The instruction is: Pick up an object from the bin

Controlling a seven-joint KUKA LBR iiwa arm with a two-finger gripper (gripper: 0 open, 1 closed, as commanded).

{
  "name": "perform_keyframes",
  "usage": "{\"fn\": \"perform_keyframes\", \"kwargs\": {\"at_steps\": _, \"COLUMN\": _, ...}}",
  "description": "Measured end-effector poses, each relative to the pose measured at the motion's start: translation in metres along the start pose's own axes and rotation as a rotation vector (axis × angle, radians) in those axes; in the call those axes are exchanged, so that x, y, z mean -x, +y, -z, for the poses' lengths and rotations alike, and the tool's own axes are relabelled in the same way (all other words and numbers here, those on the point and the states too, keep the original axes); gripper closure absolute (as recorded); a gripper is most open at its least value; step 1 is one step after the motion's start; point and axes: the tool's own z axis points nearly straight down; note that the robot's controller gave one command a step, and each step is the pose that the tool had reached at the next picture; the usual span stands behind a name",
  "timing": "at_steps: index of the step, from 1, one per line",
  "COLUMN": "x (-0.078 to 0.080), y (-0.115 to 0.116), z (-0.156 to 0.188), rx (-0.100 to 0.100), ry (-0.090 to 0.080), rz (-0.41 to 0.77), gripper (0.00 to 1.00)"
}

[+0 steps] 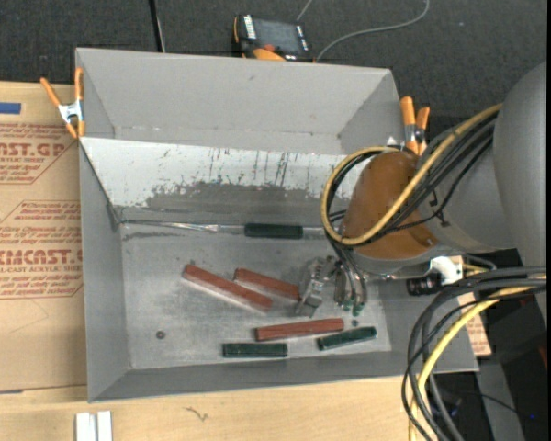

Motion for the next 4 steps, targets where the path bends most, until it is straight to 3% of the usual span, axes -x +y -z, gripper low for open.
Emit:
{"fn": "perform_keyframes", "kwargs": {"at_steps": 1, "x": 0.029, "y": 0.016, "z": 0.14, "rx": -0.001, "ry": -0.001, "rz": 0.122, "gripper": 1.0}}
{"fn": "perform_keyframes", "kwargs": {"at_steps": 2, "x": 0.027, "y": 0.015, "z": 0.135, "rx": -0.003, "ry": 0.007, "rz": 0.121, "gripper": 0.0}}
{"fn": "perform_keyframes", "kwargs": {"at_steps": 3, "x": -0.028, "y": 0.008, "z": 0.042, "rx": -0.006, "ry": 0.02, "rz": 0.015, "gripper": 0.0}}
{"fn": "perform_keyframes", "kwargs": {"at_steps": 4, "x": -0.005, "y": -0.004, "z": -0.003, "rx": -0.004, "ry": 0.011, "rz": -0.123, "gripper": 0.0}}
